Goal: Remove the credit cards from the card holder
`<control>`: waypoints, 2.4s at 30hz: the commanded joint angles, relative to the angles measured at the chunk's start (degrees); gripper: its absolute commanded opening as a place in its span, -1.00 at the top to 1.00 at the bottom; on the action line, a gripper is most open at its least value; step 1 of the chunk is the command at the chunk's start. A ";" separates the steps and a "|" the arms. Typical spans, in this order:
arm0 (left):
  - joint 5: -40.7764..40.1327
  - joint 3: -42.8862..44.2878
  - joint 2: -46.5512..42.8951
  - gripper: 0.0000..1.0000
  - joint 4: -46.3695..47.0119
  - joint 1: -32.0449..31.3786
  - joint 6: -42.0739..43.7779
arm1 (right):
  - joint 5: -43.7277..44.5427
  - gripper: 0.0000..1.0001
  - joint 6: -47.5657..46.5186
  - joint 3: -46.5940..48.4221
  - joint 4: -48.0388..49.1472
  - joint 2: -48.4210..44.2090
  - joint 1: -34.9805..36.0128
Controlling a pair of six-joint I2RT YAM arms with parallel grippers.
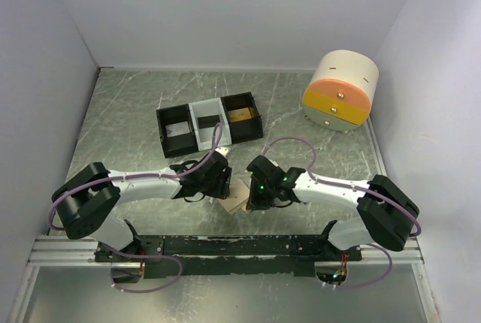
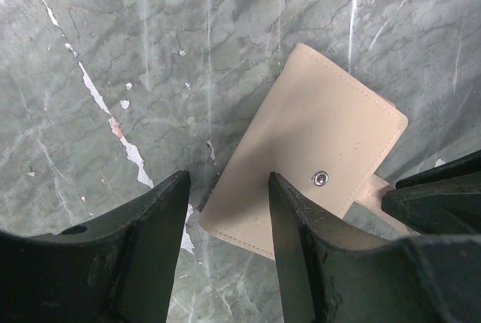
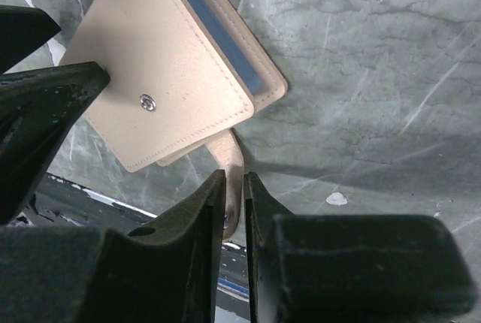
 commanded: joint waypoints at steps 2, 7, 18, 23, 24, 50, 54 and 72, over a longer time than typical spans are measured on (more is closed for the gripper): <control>-1.24 0.99 0.38 -0.16 -3.18 -0.31 0.46 | -1.03 0.68 -0.10 -2.04 1.32 -1.73 -0.39; -1.56 1.03 0.17 -0.14 -3.29 -0.33 0.76 | -0.95 0.96 0.18 -3.31 2.03 -2.57 -0.54; -3.98 -1.14 -7.26 -0.47 -0.84 -0.30 -0.67 | -0.87 1.00 -15.56 3.49 5.97 -5.15 -4.90; -7.27 -2.57 -11.83 -0.58 -0.31 -0.28 -2.54 | -10.87 1.00 -26.27 8.04 9.61 -3.90 -4.87; -8.18 -2.95 -12.69 -0.59 -0.41 -0.31 -3.22 | -12.84 1.00 -27.89 9.07 9.92 -3.30 -4.88; -19.10 -6.72 -24.49 -0.57 -8.30 -0.30 -11.83 | -15.32 1.00 -21.29 9.53 14.96 3.97 -12.82; -17.31 -7.36 -24.75 -0.55 -6.14 -0.33 -11.11 | -18.45 1.00 -18.87 3.46 16.41 6.46 -21.04; -3.18 -3.44 -6.91 -0.46 6.99 0.50 -4.24 | -14.96 1.00 -18.04 -6.44 17.51 5.88 -22.89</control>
